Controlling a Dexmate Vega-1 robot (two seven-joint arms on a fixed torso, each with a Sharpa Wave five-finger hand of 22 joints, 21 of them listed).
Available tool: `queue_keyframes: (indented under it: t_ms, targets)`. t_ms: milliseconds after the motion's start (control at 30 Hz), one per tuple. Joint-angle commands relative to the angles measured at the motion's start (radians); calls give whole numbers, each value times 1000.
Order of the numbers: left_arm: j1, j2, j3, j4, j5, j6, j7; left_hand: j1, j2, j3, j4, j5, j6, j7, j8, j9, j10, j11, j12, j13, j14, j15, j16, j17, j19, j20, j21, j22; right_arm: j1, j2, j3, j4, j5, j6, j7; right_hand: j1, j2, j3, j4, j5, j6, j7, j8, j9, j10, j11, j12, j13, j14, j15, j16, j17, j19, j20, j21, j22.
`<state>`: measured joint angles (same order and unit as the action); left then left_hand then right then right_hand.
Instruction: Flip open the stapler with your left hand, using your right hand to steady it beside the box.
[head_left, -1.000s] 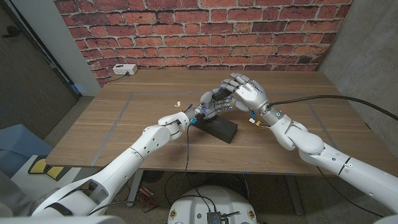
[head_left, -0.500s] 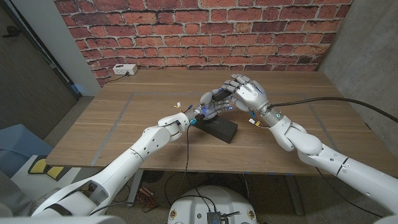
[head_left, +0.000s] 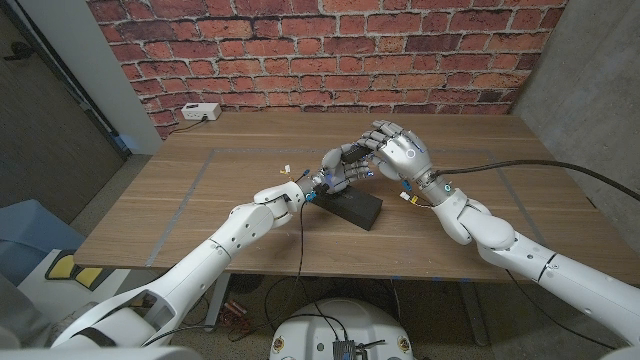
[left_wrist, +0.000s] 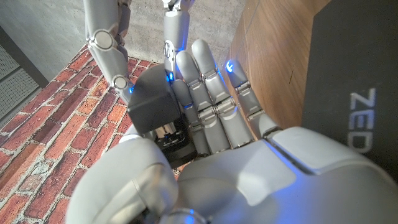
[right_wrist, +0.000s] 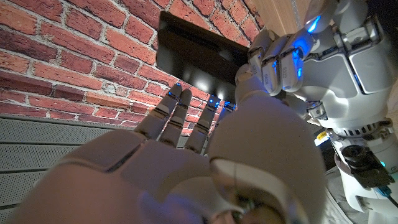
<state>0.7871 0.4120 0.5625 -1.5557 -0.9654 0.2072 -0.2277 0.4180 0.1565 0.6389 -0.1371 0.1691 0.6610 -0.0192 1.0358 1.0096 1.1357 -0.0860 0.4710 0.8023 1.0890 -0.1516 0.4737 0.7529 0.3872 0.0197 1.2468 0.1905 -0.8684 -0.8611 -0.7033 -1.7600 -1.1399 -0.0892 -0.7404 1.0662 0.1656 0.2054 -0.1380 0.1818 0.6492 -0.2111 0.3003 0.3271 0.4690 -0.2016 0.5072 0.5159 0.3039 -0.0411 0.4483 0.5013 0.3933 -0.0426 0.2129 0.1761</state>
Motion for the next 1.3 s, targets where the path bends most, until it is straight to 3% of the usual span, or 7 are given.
queue_keyframes:
  t_ms: [33, 400, 667, 1300]
  targets:
    - [-13, -9, 8, 17, 4, 3, -17, 33, 37, 173, 163, 6, 35, -23, 0, 4, 2, 2, 2, 2, 0, -4, 7, -2, -4, -1, 11, 2, 7, 1, -12, 32, 21, 22, -48, 17, 8, 3, 7, 5, 31, 0, 11, 4, 36, 2, 15, -2, 27, -193, 15, 18, 8, -90, 2, 4]
    - [-30, -23, 17, 49, -1, 9, -58, 33, 37, 174, 161, 6, 37, -26, 1, 4, 10, 2, 4, 0, 4, -6, 11, -2, -1, -1, 16, 1, 41, 35, -35, 127, 39, 80, -214, 39, 15, 32, 22, 5, 193, 5, 51, 2, 184, 2, 57, -11, 107, -196, 14, 58, 42, -102, 16, 9]
    - [-34, -29, 17, 56, -1, 13, -60, 32, 37, 175, 160, 6, 37, -28, 1, 4, 10, 4, 4, 0, 3, -4, 12, -2, -1, 0, 18, 1, 69, 51, -51, 183, 70, 127, -285, 47, 14, 40, 23, 6, 221, 6, 52, -3, 226, 2, 63, -25, 144, -197, 14, 71, 57, -107, 23, 11]
    - [-29, -29, 11, 55, -2, 23, -51, 31, 37, 177, 158, 7, 39, -28, 2, 6, 10, 3, 5, 0, 6, -4, 16, -4, -1, -1, 22, 0, 88, 58, -57, 230, 146, 215, -331, 59, 14, 47, 21, 8, 232, 6, 47, -9, 245, 1, 66, -30, 171, -197, 16, 83, 57, -117, 24, 12]
